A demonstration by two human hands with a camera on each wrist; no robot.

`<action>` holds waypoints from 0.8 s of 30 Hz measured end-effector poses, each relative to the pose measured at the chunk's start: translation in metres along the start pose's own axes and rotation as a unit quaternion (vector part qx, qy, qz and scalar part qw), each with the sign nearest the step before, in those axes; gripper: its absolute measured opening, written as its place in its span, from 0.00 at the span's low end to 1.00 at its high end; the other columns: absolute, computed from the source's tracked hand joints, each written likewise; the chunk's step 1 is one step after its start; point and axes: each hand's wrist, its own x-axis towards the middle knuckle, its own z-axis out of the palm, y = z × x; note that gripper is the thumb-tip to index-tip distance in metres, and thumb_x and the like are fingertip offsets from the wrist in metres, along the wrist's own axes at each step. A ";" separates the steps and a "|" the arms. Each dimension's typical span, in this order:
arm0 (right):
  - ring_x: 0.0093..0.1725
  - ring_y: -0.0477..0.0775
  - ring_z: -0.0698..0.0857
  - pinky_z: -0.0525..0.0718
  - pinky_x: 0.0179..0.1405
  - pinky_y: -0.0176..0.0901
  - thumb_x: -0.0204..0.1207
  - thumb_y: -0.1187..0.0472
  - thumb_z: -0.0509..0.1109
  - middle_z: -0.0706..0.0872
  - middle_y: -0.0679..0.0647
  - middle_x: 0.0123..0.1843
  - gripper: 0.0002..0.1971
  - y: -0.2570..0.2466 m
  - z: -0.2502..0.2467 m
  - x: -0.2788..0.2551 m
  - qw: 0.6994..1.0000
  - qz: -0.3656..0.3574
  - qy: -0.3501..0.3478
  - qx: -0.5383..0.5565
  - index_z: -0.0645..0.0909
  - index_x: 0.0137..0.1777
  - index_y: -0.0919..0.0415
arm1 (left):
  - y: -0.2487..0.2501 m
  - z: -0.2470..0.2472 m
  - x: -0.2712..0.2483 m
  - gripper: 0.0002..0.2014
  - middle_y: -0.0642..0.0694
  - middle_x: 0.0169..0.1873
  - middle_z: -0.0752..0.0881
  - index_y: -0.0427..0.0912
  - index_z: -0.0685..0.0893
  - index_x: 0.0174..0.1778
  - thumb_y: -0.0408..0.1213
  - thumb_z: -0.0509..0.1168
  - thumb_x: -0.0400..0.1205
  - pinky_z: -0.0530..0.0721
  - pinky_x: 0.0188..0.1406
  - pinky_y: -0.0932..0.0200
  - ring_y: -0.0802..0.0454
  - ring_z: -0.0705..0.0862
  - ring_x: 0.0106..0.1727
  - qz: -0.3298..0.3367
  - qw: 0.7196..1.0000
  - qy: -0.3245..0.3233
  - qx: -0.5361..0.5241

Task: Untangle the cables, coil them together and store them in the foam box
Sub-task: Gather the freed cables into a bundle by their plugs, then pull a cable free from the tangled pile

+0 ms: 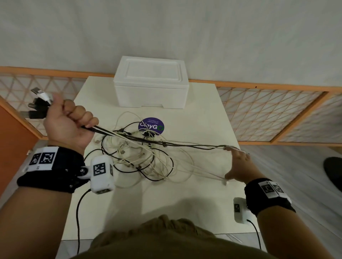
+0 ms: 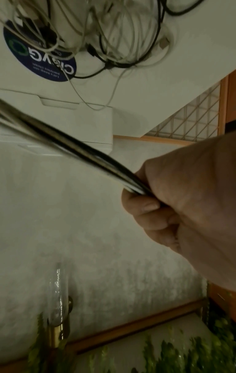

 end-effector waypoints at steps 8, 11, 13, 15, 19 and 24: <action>0.27 0.51 0.78 0.76 0.23 0.34 0.75 0.55 0.71 0.81 0.56 0.30 0.12 0.050 -0.027 -0.006 0.938 0.239 0.015 0.249 0.78 0.35 0.62 | 0.007 -0.006 -0.004 0.26 0.55 0.15 0.55 0.49 0.56 0.23 0.57 0.49 0.85 0.56 0.19 0.65 0.56 0.52 0.17 0.021 1.000 -0.005 -0.003; 0.29 0.54 0.79 0.79 0.18 0.32 0.78 0.49 0.68 0.80 0.58 0.33 0.17 0.065 -0.025 -0.011 0.901 0.270 0.016 0.339 0.77 0.45 0.66 | 0.003 -0.009 -0.008 0.26 0.55 0.15 0.55 0.48 0.58 0.22 0.57 0.51 0.84 0.56 0.19 0.66 0.56 0.52 0.17 0.014 1.000 0.001 -0.004; 0.30 0.57 0.83 0.85 0.30 0.40 0.77 0.48 0.67 0.84 0.60 0.33 0.19 0.066 -0.022 -0.010 0.912 0.277 0.020 0.300 0.81 0.43 0.67 | 0.001 -0.007 -0.010 0.26 0.55 0.15 0.55 0.48 0.59 0.21 0.58 0.52 0.82 0.56 0.19 0.65 0.56 0.52 0.17 0.009 1.000 0.006 -0.003; 0.33 0.62 0.86 0.83 0.38 0.48 0.75 0.50 0.67 0.88 0.63 0.32 0.19 0.059 -0.023 -0.007 0.944 0.264 -0.003 0.200 0.84 0.36 0.68 | -0.001 -0.003 -0.013 0.26 0.55 0.15 0.55 0.48 0.59 0.20 0.58 0.54 0.81 0.56 0.19 0.65 0.56 0.52 0.17 0.007 1.000 0.008 0.003; 0.50 0.61 0.85 0.81 0.51 0.49 0.70 0.41 0.66 0.88 0.58 0.52 0.24 -0.005 -0.049 -0.004 0.985 0.107 0.053 0.124 0.83 0.53 0.62 | -0.013 0.012 -0.024 0.27 0.56 0.13 0.58 0.48 0.61 0.18 0.57 0.53 0.81 0.57 0.19 0.66 0.57 0.54 0.16 -0.014 0.999 -0.034 0.002; 0.58 0.39 0.77 0.72 0.60 0.34 0.72 0.43 0.73 0.78 0.38 0.59 0.28 -0.169 -0.094 -0.064 0.935 -0.253 0.049 0.242 0.75 0.70 0.51 | -0.049 0.049 -0.048 0.31 0.56 0.12 0.61 0.48 0.64 0.16 0.56 0.45 0.87 0.61 0.20 0.66 0.54 0.49 0.21 -0.072 0.990 -0.121 0.009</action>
